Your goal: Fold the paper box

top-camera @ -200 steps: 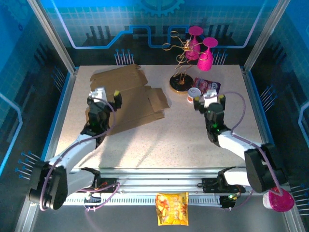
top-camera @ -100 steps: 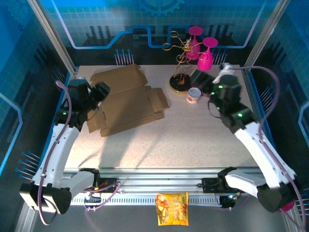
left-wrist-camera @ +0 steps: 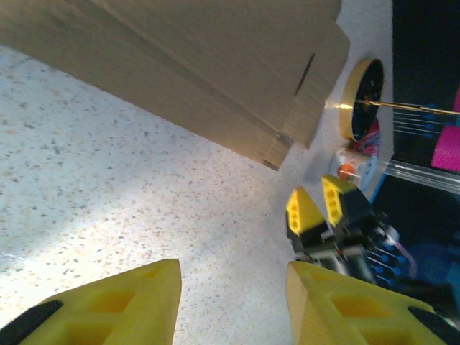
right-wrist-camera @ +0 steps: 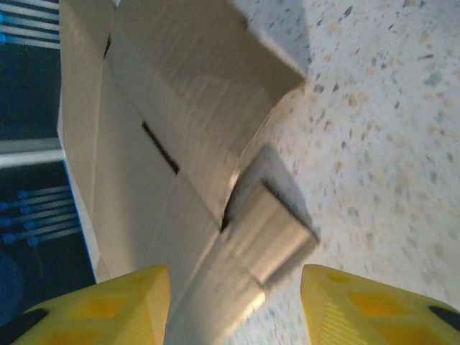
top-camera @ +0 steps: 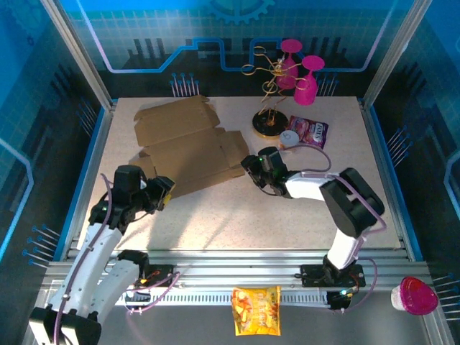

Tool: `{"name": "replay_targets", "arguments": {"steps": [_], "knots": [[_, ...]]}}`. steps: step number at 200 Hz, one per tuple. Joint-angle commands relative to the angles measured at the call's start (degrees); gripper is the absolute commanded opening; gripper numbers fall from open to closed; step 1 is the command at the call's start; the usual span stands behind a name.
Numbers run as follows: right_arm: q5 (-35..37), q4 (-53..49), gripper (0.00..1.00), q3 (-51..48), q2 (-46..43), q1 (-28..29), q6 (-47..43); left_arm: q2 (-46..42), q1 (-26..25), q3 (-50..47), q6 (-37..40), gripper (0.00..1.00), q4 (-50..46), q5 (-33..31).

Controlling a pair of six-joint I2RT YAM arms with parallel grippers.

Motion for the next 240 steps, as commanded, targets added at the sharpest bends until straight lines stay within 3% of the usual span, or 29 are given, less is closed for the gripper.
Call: {"name": "replay_targets", "arguments": {"steps": [1, 19, 84, 135, 180, 212, 240], "knots": [[0.07, 14.04, 0.48, 2.73, 6.6, -1.29, 9.37, -3.14, -1.46, -0.4, -0.34, 0.46, 5.51, 1.96], [0.46, 18.02, 0.45, 4.77, 10.27, -1.49, 10.92, -5.48, -1.91, -0.66, -0.54, 0.47, 7.37, 2.21], [1.79, 15.17, 0.43, 8.49, 15.67, -1.51, 15.35, -9.84, -2.22, -0.87, -0.82, 0.48, 4.18, 1.94], [4.0, 8.95, 0.47, 8.54, 12.85, -1.66, 14.31, -9.89, -2.22, 1.39, 0.11, 0.47, 2.17, 1.86], [4.14, 8.6, 0.45, 10.46, 15.92, -2.01, 15.18, -10.06, -2.22, 2.12, 0.79, 0.47, 1.86, 2.22], [4.04, 9.18, 0.33, 13.19, 18.38, -2.11, 16.02, -10.78, -2.24, 2.89, 1.67, 0.47, 1.42, 2.03], [5.69, 10.54, 0.08, 13.46, 18.39, -1.72, 17.56, -11.14, -2.22, 3.03, 1.39, 0.47, 0.97, 1.77]]}}
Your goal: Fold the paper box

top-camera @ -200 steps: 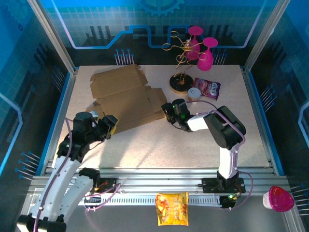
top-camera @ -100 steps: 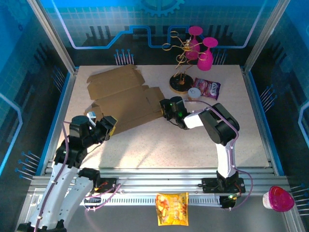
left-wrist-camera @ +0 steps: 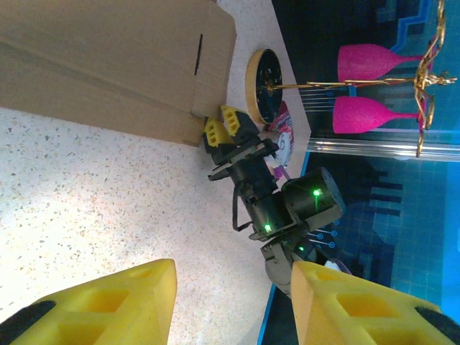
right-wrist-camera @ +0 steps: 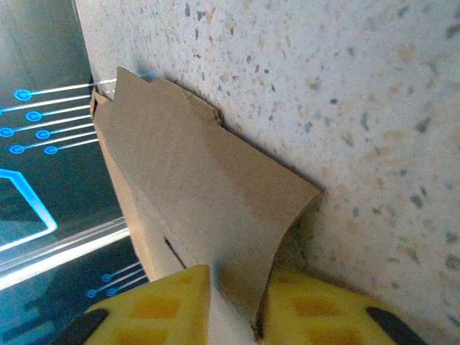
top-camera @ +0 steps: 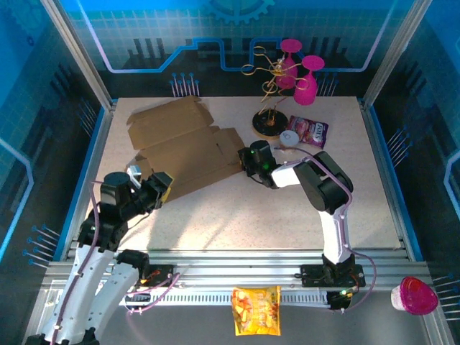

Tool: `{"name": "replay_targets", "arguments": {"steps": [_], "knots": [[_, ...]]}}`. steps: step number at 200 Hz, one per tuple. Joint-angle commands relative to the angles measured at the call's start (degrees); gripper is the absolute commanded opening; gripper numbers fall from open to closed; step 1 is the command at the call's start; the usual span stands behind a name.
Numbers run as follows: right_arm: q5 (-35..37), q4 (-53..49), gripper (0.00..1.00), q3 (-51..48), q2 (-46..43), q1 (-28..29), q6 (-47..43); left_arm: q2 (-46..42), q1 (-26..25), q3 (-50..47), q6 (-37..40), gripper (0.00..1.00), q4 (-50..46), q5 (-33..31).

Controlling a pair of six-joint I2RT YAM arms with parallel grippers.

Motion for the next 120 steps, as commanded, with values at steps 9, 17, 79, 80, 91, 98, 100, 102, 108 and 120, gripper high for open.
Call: {"name": "replay_targets", "arguments": {"steps": [9, 17, 79, 80, 91, 98, 100, 102, 108, 120], "knots": [[3.88, 0.55, 0.04, 0.81, 0.68, -0.16, 2.88, -0.66, -0.34, 1.5, 1.07, 0.47, -1.46, 0.5], [4.32, 0.47, 0.0, 0.66, 0.13, 0.01, 3.36, -0.72, -0.34, 1.28, 0.81, 0.47, -1.16, 0.4], [7.91, -3.95, 0.0, -1.06, -7.6, 2.34, 12.28, 0.82, -0.42, -4.64, -7.07, 0.51, 5.32, -3.34], [7.86, -4.21, 0.0, -1.0, -7.74, 2.32, 12.36, 0.92, -0.43, -4.68, -7.2, 0.51, 5.32, -3.45], [7.7, -8.28, 0.0, -0.4, -9.59, 2.54, 13.95, 1.77, -1.05, -4.81, -8.02, 0.53, 3.36, -5.44], [8.05, -10.93, 0.0, -0.17, -10.86, 2.81, 15.14, 2.06, -1.92, -4.9, -9.38, 0.54, 1.51, -7.59], [8.12, -11.73, 0.0, -0.09, -11.28, 2.94, 15.45, 2.05, -2.21, -4.94, -9.84, 0.55, 0.91, -8.26], [8.24, -12.39, 0.0, 0.04, -11.67, 2.99, 15.74, 1.98, -2.52, -5.02, -10.37, 0.55, 0.5, -9.08], [8.51, -14.68, 0.0, 0.57, -12.77, 3.03, 16.31, 1.66, -3.66, -5.45, -12.32, 0.56, -0.33, -11.12], [8.9, -19.15, 0.0, 1.4, -14.48, 2.95, 17.65, 0.19, -6.13, -6.74, -16.03, 0.59, 0.23, -14.85]]}}
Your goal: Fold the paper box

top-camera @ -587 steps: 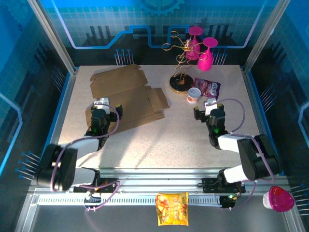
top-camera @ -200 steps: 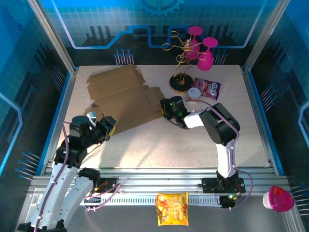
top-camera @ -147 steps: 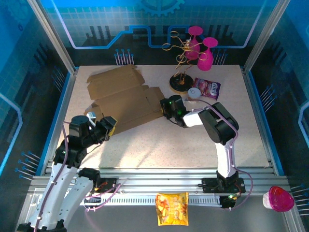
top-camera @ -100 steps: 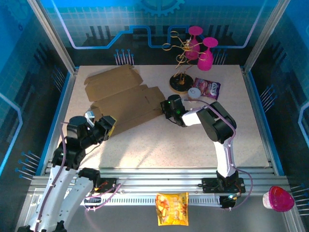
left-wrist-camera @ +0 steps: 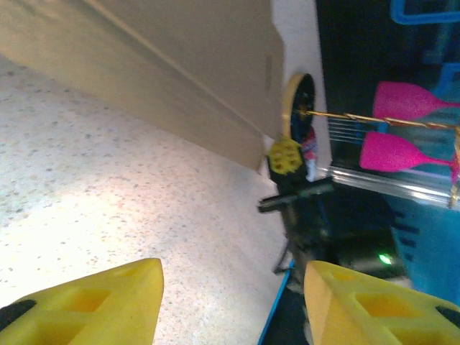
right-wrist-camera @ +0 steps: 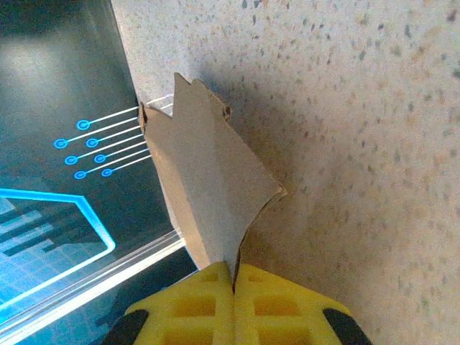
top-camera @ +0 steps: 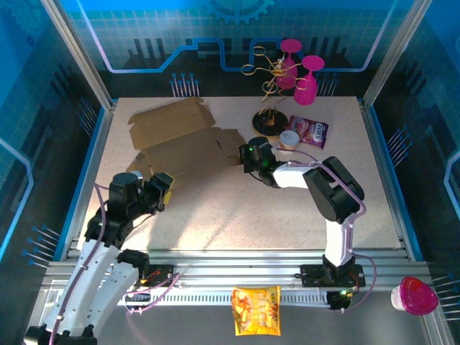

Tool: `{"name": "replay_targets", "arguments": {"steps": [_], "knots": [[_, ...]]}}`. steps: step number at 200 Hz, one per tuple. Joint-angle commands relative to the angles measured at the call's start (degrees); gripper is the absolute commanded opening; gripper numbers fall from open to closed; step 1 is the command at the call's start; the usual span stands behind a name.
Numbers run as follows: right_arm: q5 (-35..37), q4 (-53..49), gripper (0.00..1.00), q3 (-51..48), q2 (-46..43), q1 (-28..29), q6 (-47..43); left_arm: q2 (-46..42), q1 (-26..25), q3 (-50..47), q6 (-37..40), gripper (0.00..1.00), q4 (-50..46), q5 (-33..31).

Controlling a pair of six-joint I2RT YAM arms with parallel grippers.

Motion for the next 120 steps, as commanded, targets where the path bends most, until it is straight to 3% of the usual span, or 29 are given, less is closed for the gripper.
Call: {"name": "replay_targets", "arguments": {"steps": [1, 17, 45, 89, 120], "knots": [[3.38, -11.26, 0.0, 2.23, -4.61, 0.55, 5.27, -2.13, -4.04, -2.02, -7.96, 0.59, -1.79, -8.75], [2.45, -13.34, 0.0, 2.72, -5.65, 0.05, 7.32, -4.21, -6.64, -3.08, -12.45, 0.66, -2.69, -13.34], [0.49, -20.62, 0.0, 5.07, -8.02, -0.48, 8.9, -5.15, -6.82, -7.13, -17.31, 0.71, 1.13, -14.2], [-1.48, -24.99, 0.0, 5.94, -10.96, -1.13, 9.41, -1.76, -6.76, -11.72, -19.54, 0.71, 13.68, -21.12], [-3.93, -27.39, 0.0, 6.85, -12.19, -1.51, 9.2, 4.38, -6.73, -14.11, -19.79, 0.62, 23.41, -21.82]]}}
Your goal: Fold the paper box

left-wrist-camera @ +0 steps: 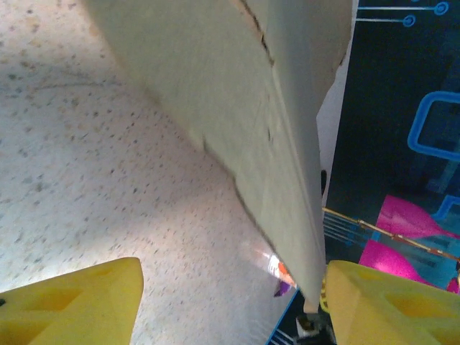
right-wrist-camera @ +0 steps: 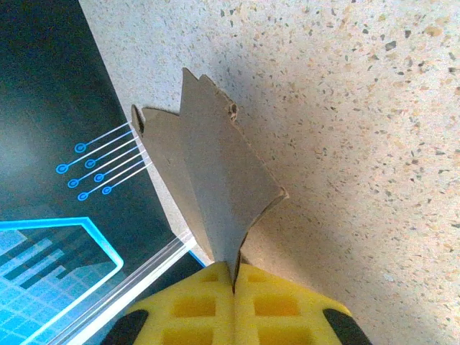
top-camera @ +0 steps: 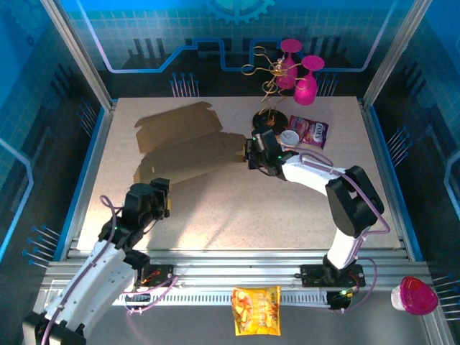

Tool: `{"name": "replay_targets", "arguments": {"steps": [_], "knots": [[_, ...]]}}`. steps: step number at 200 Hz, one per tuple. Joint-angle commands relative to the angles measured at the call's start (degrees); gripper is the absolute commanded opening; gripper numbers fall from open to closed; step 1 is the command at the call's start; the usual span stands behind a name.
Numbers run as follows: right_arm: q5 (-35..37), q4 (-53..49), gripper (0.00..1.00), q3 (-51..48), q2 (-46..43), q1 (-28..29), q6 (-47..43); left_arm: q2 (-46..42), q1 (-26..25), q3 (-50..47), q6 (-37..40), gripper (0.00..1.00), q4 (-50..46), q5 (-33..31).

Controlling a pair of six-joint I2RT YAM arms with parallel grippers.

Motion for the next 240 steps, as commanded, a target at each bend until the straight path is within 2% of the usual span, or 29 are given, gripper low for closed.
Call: {"name": "replay_targets", "arguments": {"steps": [1, 26, 46, 56, 69, 89, 102, 119, 141, 156, 169, 184, 199, 240], "knots": [[-1.89, -5.01, 0.0, 2.06, -2.63, -0.69, 1.35, 3.64, -0.13, -2.02, -1.12, 0.62, 11.05, -3.57], [-3.21, -7.04, 0.0, 2.34, -4.07, -1.12, 0.57, 6.57, -0.13, -2.26, -0.43, 0.45, 16.44, -5.96], [-3.65, -8.57, 0.0, 2.26, -5.57, -1.76, -0.25, 9.04, -0.13, -1.66, -0.24, 0.12, 19.11, -6.22], [-3.97, -8.43, 0.0, 1.8, -6.22, -2.08, -0.68, 10.19, -0.13, -1.07, -0.46, 0.0, 19.79, -5.67], [-4.86, -7.35, 0.01, 1.29, -6.9, -2.85, -2.26, 11.07, -0.21, 0.36, -0.59, 0.0, 19.61, -5.36], [-6.45, -10.07, 0.38, 1.98, -10.13, -4.1, -7.56, 11.07, -0.56, 4.2, -0.59, 0.0, 16.9, -6.54], [-6.38, -12.31, 0.54, 1.54, -14.15, -4.24, -11.34, 11.31, -0.65, 6.96, -0.71, 0.0, 15.78, -7.63], [-5.98, -13.76, 0.61, -0.29, -19.55, -3.31, -14.6, 12.09, -0.82, 10.07, -0.9, 0.0, 15.16, -8.39], [-3.68, -12.78, 0.63, -5.35, -27.71, 0.93, -15.46, 13.74, -1.22, 12.33, -1.71, 0.0, 16.31, -8.38], [-0.09, -11.67, 0.65, -8.42, -31.71, 6.14, -14.48, 14.73, -1.75, 13.56, -1.78, 0.0, 17.07, -8.6], [3.87, -6.65, 0.68, -11.56, -32.96, 10.95, -12.57, 15.65, -2.01, 14.6, -2.04, 0.0, 17.44, -8.51], [6.96, 4.29, 0.67, -14.43, -30.43, 15.04, -10.13, 16.51, -2.27, 15.94, -1.76, 0.0, 17.53, -8.26], [7.26, 9.51, 0.67, -13.03, -26.53, 16.49, -9.99, 17.34, -2.58, 16.55, -1.73, 0.0, 17.89, -7.8], [6.38, 14.87, 0.64, -5.38, -17.02, 17.18, -12.43, 17.98, -3.62, 16.67, -2.67, 0.0, 18.68, -7.92]]}}
